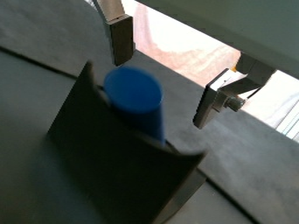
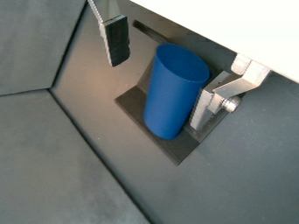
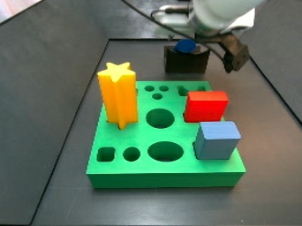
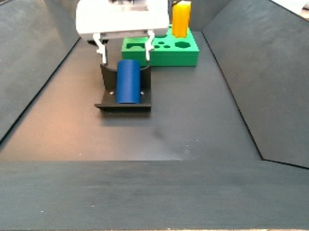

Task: Pick up the oval object. Move up. Place the oval object on the fixture. Regrasp the oval object. Move to above the board. Insert the oval object.
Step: Regrasp the oval object.

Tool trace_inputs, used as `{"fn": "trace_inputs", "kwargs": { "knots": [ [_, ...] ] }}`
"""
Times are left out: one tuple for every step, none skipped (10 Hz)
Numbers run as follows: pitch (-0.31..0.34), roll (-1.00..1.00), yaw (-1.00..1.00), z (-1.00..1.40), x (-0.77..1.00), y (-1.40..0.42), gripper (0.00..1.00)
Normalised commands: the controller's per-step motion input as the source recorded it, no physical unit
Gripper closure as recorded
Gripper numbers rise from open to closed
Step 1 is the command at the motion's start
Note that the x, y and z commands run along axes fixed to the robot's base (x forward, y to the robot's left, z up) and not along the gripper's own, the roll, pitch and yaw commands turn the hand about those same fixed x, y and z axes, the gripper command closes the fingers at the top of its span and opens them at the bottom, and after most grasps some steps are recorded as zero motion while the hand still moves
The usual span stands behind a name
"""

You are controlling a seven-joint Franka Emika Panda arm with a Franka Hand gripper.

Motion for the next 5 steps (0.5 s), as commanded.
{"fn": "trace_inputs", "kwargs": {
  "knots": [
    [-0.005, 0.06, 0.0, -0.65, 0.09, 0.01, 0.0],
    [0.0, 0.06, 0.01, -0.5, 0.08, 0.0, 0.0],
    [-0.001, 0.06, 0.01, -0.37, 0.07, 0.0, 0.0],
    [0.002, 0.06, 0.02, -0.28, 0.08, 0.0, 0.0],
    [0.008, 0.05, 0.02, -0.17, 0.01, -0.02, 0.0]
  ]
}}
